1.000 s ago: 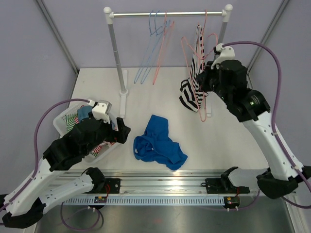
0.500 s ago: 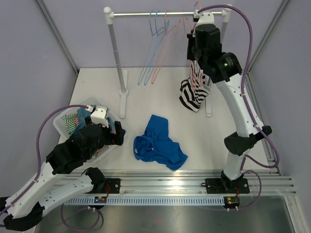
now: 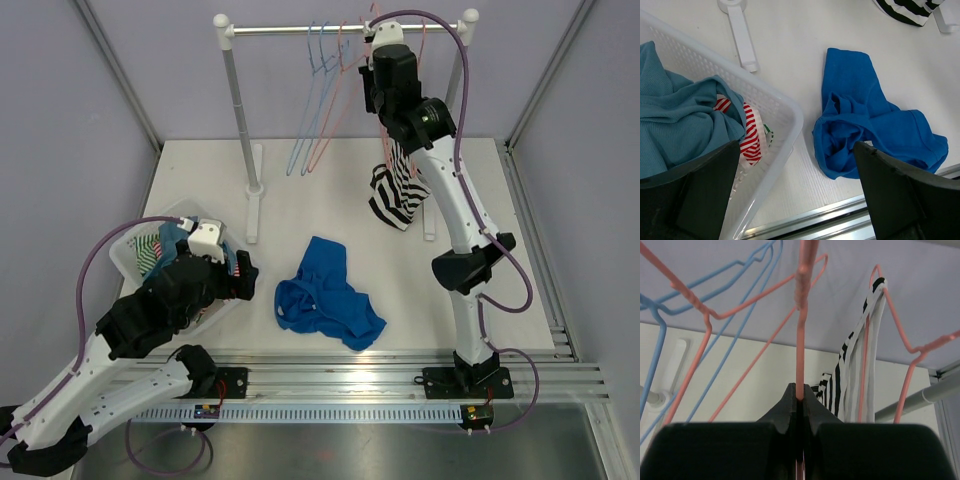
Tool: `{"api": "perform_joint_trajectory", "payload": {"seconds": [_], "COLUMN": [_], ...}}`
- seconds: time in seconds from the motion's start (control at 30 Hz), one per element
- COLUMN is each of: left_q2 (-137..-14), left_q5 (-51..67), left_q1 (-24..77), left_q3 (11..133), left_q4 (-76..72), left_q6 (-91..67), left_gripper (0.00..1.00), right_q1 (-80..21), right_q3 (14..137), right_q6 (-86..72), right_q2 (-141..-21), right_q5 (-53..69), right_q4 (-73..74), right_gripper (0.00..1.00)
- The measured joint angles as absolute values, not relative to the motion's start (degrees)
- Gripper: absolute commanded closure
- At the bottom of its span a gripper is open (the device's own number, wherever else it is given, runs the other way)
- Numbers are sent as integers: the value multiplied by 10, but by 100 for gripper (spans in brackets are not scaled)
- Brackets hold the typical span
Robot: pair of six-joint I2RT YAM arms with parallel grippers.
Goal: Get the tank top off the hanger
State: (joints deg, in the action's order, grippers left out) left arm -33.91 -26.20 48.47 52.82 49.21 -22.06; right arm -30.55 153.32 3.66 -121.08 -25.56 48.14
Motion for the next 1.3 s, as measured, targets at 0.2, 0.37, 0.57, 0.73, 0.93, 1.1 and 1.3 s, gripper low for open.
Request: {"api": "perform_joint_trajectory", "payload": {"seconds": [0.2,0.37,0.57,0.73,0.93,1.1,1.3], "left_q2": [-344,-349,-357,-358,-358,-359,-370], "left_q5": [-257,-250,-241,-228,-212,-195,-170], "left_q1": [482,476,460,444,420,400,382], "left_q3": [527,522,520,520,520,520,522], "left_q4": [488,481,477,470,466,460,449], "left_q6": [-216,-211,-208,-206,-203,-203,-213], "left_gripper": [1,1,1,1,1,1,1], "right_q1": [-285,-277,-278,-287,-303,-304,-304], "right_q3": [1550,1550,1528,1510,1484,1425,1357], "right_q6": [46,47,47,47,41,30,14], "right_q2": [-1233,-1249,-1254,-1254,-1237,-1177,-1056], "right_q5": [-234,-229,-228,-229,-226,-214,-203], "right_q4": [450,449,450,444,444,443,434], "right_gripper": [100,100,100,86,59,38,5]}}
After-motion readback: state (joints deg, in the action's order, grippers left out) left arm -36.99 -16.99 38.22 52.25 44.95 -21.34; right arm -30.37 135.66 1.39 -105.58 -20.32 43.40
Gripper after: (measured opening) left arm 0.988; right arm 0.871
